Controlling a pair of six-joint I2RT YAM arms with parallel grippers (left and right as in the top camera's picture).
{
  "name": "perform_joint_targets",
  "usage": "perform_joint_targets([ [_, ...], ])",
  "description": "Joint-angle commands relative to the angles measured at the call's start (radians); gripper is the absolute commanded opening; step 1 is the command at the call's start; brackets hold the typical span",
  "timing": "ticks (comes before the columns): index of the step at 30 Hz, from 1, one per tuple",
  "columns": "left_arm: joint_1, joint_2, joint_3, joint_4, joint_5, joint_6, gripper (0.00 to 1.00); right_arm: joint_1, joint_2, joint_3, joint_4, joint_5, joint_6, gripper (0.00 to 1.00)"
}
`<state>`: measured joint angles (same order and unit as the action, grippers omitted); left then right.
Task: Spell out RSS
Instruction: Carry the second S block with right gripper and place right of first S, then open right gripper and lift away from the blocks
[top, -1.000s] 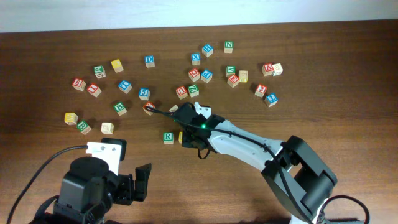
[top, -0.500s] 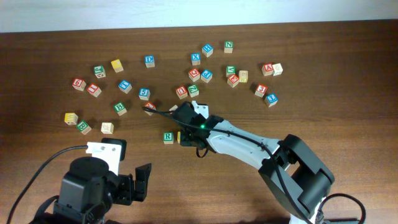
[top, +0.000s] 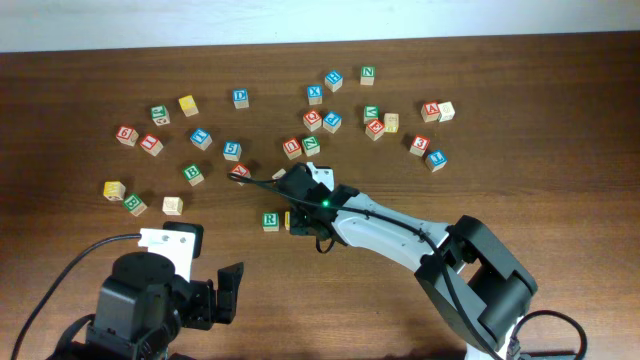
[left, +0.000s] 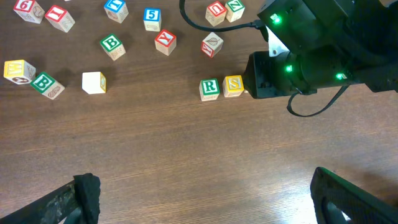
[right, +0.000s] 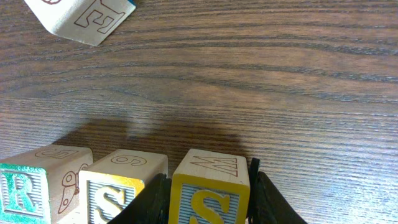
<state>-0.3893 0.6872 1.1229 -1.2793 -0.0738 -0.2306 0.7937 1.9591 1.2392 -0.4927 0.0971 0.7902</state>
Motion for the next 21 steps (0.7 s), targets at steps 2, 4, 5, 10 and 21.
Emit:
perform_joint_targets([
  [2,0.002,-0.003,-0.003,0.002,0.007,0.009,0.99,0.006,0.013,-0.003,0.002,0.015,0.000,0.31],
  [4,0.002,-0.003,-0.003,0.001,0.007,0.009,0.99,0.006,0.013,-0.003,0.002,0.015,0.000,0.33],
  [5,0.002,-0.003,-0.003,0.001,0.007,0.009,0.99,0.006,0.013,-0.003,0.002,0.015,-0.001,0.34],
  [10,0.002,-0.003,-0.003,0.002,0.007,0.009,0.99,0.006,0.013,-0.003,0.002,0.015,0.000,0.36],
  [21,0.002,-0.003,-0.003,0.002,0.007,0.009,1.00,-0.024,0.013,0.012,0.004,0.031,-0.035,0.35],
])
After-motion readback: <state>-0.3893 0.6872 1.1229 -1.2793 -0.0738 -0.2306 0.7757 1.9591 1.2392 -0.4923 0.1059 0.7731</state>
